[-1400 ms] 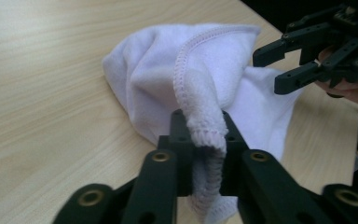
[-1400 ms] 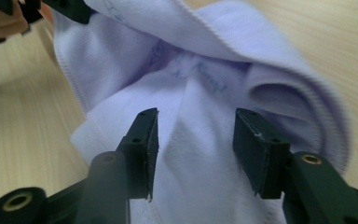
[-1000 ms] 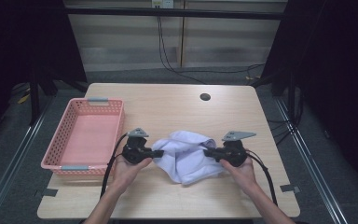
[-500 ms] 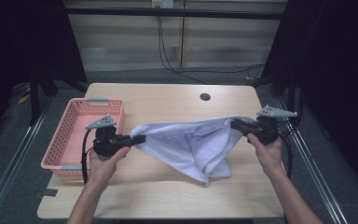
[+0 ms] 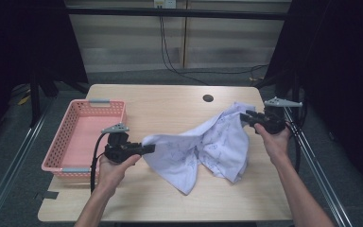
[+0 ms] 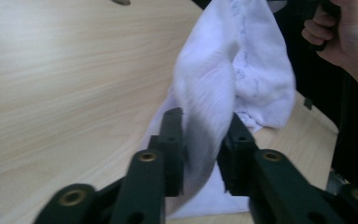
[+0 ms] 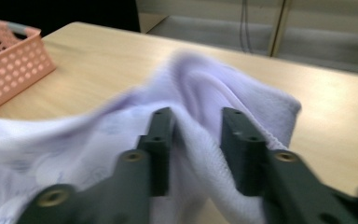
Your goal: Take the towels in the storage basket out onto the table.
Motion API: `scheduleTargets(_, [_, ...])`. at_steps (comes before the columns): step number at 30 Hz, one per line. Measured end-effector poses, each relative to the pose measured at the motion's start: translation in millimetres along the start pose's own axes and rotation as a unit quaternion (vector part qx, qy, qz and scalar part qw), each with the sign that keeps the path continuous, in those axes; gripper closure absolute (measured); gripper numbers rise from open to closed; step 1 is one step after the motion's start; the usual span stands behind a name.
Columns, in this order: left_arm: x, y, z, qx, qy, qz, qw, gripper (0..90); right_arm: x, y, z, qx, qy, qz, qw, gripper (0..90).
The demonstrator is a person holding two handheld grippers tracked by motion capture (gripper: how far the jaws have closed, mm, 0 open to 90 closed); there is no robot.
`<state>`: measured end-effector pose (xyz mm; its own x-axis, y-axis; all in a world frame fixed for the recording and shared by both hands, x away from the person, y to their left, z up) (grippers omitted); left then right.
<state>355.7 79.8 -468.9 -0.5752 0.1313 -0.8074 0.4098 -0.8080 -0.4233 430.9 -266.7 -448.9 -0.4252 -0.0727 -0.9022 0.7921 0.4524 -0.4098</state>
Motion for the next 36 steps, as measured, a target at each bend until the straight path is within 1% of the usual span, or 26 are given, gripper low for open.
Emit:
scheduleTargets(1, [1.6, 1.9, -1.3, -0.004, -0.002, -0.003, 1.0, 60.1, 10.1, -0.4, -1.3, 0.007, -0.001, -0.003, 1.0, 52.4])
scheduleTargets(3, [1.6, 1.8, -2.6, -0.01, 0.002, -0.004, 0.9999, 57.2, 13.9, -7.0, -3.9, -0.001, 0.005, 0.001, 1.0, 49.7])
scheduleTargets(4, [0.8, 0.4, -2.6, -0.009, 0.008, -0.002, 0.9999, 57.2, 13.9, -7.0, -3.9, -0.001, 0.005, 0.001, 1.0, 49.7])
scheduleTargets(6, [0.2, -0.5, -1.2, -0.01, 0.006, 0.0, 0.9999, 56.1, 17.8, -16.5, -10.4, -0.019, 0.005, 0.0, 0.9998, 49.1])
scheduleTargets(8, [4.2, 3.6, 1.4, -0.006, 0.019, -0.011, 0.9997, 59.9, 25.3, -22.2, -20.2, -0.035, -0.002, -0.009, 0.9994, 49.2])
scheduleTargets(9, [7.5, 8.4, 4.4, 0.0, 0.026, -0.019, 0.9995, 64.4, 39.5, -24.2, -34.9, -0.056, -0.004, -0.024, 0.9981, 49.2])
scheduleTargets(10, [11.3, 14.9, 7.5, 0.011, 0.036, -0.028, 0.9989, 64.4, 39.5, -24.2, -34.9, -0.056, -0.004, -0.024, 0.9981, 49.2])
scheduleTargets(12, [19.2, 31.1, 11.5, 0.028, 0.048, -0.043, 0.9975, 65.9, 57.9, -21.8, -49.9, -0.078, -0.006, -0.045, 0.996, 47.7])
scheduleTargets(14, [30.0, 51.3, 9.2, 0.029, 0.045, -0.068, 0.9962, 58.4, 78.0, -15.8, -65.1, -0.098, -0.005, -0.064, 0.9932, 44.2])
scheduleTargets(15, [33.3, 57.7, 8.4, 0.032, 0.045, -0.074, 0.9958, 53.9, 91.3, -10.7, -76.3, -0.117, 0.003, -0.076, 0.9903, 39.5])
scheduleTargets(17, [42.7, 72.3, -0.7, 0.016, 0.049, -0.094, 0.9942, 51.9, 97.8, -7.3, -81.1, -0.122, 0.004, -0.078, 0.9894, 37.0])
scheduleTargets(18, [47.1, 77.5, -3.1, 0.017, 0.046, -0.103, 0.9935, 48.5, 106.7, -2.8, -85.5, -0.126, 0.002, -0.087, 0.9882, 34.6])
scheduleTargets(20, [55.6, 83.7, -10.4, 0.001, 0.051, -0.121, 0.9914, 48.8, 119.5, 2.8, -89.6, -0.124, -0.016, -0.112, 0.9859, 33.5])
scheduleTargets(21, [59.4, 85.6, -11.0, 0.007, 0.051, -0.125, 0.9908, 54.9, 122.5, 4.5, -89.3, -0.121, -0.025, -0.116, 0.9855, 33.8])
scheduleTargets(22, [61.6, 85.3, -12.5, 0.007, 0.059, -0.128, 0.9899, 54.9, 125.4, 6.4, -88.8, -0.113, -0.029, -0.119, 0.9859, 33.9])
scheduleTargets(23, [63.2, 84.5, -13.4, 0.0, 0.068, -0.133, 0.9887, 67.9, 128.1, 8.5, -87.3, -0.104, -0.04, -0.124, 0.986, 42.7])
scheduleTargets(24, [66.5, 84.1, -14.0, -0.009, 0.081, -0.143, 0.9864, 67.9, 128.1, 8.5, -87.3, -0.104, -0.04, -0.124, 0.986, 42.7])
scheduleTargets(25, [68.5, 82.0, -15.4, -0.018, 0.097, -0.149, 0.9838, 75.2, 128.1, 8.8, -83.3, -0.086, -0.052, -0.128, 0.9867, 55.2])
scheduleTargets(26, [69.7, 80.4, -15.0, -0.018, 0.09, -0.152, 0.9842, 79.6, 126.9, 9.3, -78.4, -0.07, -0.056, -0.128, 0.9877, 64.3])
scheduleTargets(27, [71.6, 77.9, -13.0, -0.011, 0.077, -0.158, 0.9843, 81.8, 125.1, 9.2, -74.1, -0.068, -0.048, -0.13, 0.9881, 70.9])
scheduleTargets(29, [76.8, 71.3, -8.4, -0.001, 0.073, -0.165, 0.9836, 83.7, 116.9, 8.6, -59.9, -0.052, -0.036, -0.121, 0.9906, 77.3])
scheduleTargets(30, [80.4, 67.9, -3.2, 0.018, 0.066, -0.167, 0.9835, 84.1, 111.7, 8.1, -51.6, -0.043, -0.036, -0.114, 0.9918, 78.4])
scheduleTargets(33, [88.4, 55.0, 15.7, 0.055, 0.055, -0.171, 0.9822, 84.5, 91.1, 6.6, -30.1, -0.026, -0.012, -0.085, 0.996, 79.2])
scheduleTargets(34, [87.7, 50.7, 25.3, 0.076, 0.047, -0.161, 0.983, 84.5, 82.6, 7.3, -24.5, -0.019, -0.01, -0.074, 0.997, 79.2])
scheduleTargets(35, [86.4, 46.2, 34.9, 0.095, 0.042, -0.153, 0.9827, 84.5, 72.5, 8.4, -19.4, -0.014, -0.005, -0.058, 0.9982, 79.2])
scheduleTargets(36, [83.8, 41.7, 44.6, 0.108, 0.039, -0.142, 0.9831, 84.6, 62.7, 10.1, -15.5, -0.014, 0.004, -0.047, 0.9988, 79.2])
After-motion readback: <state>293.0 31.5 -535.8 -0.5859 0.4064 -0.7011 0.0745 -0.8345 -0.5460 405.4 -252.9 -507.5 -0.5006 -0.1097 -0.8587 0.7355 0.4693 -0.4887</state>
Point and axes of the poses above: each handheld gripper's, and its own axes: y roughly forward along the jaws, x roughly out of its underside, z roughly to its right, the point moved 10 cm from there along y, roughly forward along the jaws, and after that the axes turned 5 degrees about z, right-handed, at the moved point
